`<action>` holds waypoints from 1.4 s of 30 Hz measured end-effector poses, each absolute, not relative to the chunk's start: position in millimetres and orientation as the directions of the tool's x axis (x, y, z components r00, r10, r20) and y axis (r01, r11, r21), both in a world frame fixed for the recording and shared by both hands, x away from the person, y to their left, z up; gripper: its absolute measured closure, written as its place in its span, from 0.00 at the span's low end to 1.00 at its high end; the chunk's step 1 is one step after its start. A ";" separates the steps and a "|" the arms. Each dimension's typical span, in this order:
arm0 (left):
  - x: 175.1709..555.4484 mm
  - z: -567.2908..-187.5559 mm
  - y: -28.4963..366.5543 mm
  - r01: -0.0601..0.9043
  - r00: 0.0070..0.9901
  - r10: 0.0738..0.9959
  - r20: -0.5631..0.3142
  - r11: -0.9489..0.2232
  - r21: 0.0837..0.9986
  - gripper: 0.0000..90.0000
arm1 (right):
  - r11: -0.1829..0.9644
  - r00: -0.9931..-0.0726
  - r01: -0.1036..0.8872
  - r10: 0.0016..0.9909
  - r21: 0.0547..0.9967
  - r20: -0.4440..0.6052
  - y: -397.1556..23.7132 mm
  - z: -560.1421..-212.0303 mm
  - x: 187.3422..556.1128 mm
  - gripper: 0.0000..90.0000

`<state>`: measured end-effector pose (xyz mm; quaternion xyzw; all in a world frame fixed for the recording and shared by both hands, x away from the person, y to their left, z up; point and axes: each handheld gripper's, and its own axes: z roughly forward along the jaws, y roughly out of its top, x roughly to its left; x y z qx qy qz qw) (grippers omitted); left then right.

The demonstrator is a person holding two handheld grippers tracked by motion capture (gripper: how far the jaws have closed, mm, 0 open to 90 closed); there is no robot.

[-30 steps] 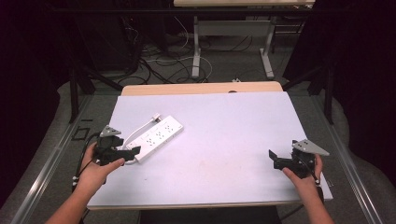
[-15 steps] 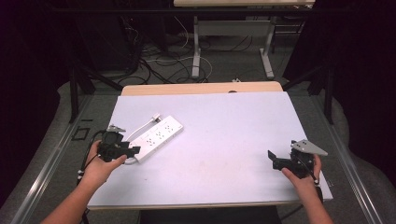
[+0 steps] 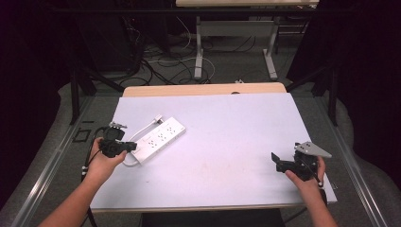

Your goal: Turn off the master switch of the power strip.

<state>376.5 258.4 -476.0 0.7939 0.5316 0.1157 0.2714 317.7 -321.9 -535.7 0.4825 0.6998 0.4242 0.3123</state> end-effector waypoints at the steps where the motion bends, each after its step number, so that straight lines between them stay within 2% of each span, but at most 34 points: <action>1: 377.5 -477.1 258.3 0.779 0.400 0.911 -0.101 -0.280 0.562 0.94 | 0.174 -0.339 0.410 0.940 0.895 -0.028 -321.9 -535.7 317.7 0.00; 3: 379.8 -478.0 259.3 0.780 0.395 0.914 -0.094 -0.280 0.559 1.00 | 0.171 -0.339 0.410 0.941 0.896 -0.025 -321.6 -535.9 317.7 0.00; 19: 397.4 -493.8 269.6 0.820 0.332 0.935 -0.127 -0.219 0.529 1.00 | 0.168 -0.340 0.406 0.940 0.898 -0.022 -321.9 -536.1 318.0 0.00; 42: 406.8 -514.4 267.8 0.844 0.302 0.943 -0.142 -0.195 0.500 1.00 | 0.170 -0.343 0.412 0.939 0.895 -0.021 -321.3 -536.6 318.2 0.00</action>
